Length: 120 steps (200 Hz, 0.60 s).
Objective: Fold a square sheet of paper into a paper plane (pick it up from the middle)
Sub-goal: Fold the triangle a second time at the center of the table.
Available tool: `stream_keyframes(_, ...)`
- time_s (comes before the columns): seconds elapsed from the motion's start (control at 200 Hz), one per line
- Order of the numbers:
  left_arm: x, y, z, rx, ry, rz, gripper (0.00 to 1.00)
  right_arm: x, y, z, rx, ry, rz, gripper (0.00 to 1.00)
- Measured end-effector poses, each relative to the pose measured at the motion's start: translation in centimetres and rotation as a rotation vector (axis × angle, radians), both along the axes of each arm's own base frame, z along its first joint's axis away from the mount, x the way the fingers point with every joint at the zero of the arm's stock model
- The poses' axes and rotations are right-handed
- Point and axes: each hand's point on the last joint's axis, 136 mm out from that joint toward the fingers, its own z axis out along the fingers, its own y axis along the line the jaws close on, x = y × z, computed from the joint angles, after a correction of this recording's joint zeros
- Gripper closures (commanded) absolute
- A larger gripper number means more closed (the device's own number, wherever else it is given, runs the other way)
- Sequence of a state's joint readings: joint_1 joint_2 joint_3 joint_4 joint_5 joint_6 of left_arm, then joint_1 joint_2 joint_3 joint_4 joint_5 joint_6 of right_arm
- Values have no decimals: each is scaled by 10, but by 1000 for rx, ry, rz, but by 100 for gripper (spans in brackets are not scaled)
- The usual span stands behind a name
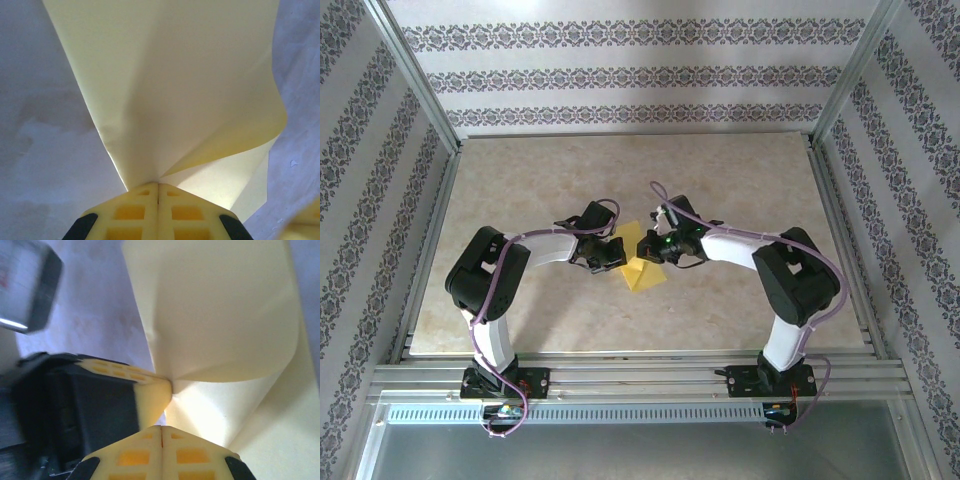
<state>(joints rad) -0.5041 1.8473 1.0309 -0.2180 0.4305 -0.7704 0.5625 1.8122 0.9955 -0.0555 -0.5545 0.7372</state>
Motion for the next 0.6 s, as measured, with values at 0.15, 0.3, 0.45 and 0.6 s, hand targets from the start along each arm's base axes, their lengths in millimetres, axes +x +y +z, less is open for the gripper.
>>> stream_keyframes(0.15, 0, 0, 0, 10, 5, -6, 97, -4, 3, -23, -35, 48, 17, 99)
stream_keyframes(0.3, 0, 0, -1, 20, 3, -15, 97, -4, 1, -30, -48, 61, 13, 99)
stream_keyframes(0.45, 0, 1, -1, 40, -8, -36, 98, -2, -1, -31, -51, 62, 4, 99)
stream_keyframes(0.6, 0, 1, -1, 52, -12, -59, 98, -1, -9, -36, -55, 75, -16, 99)
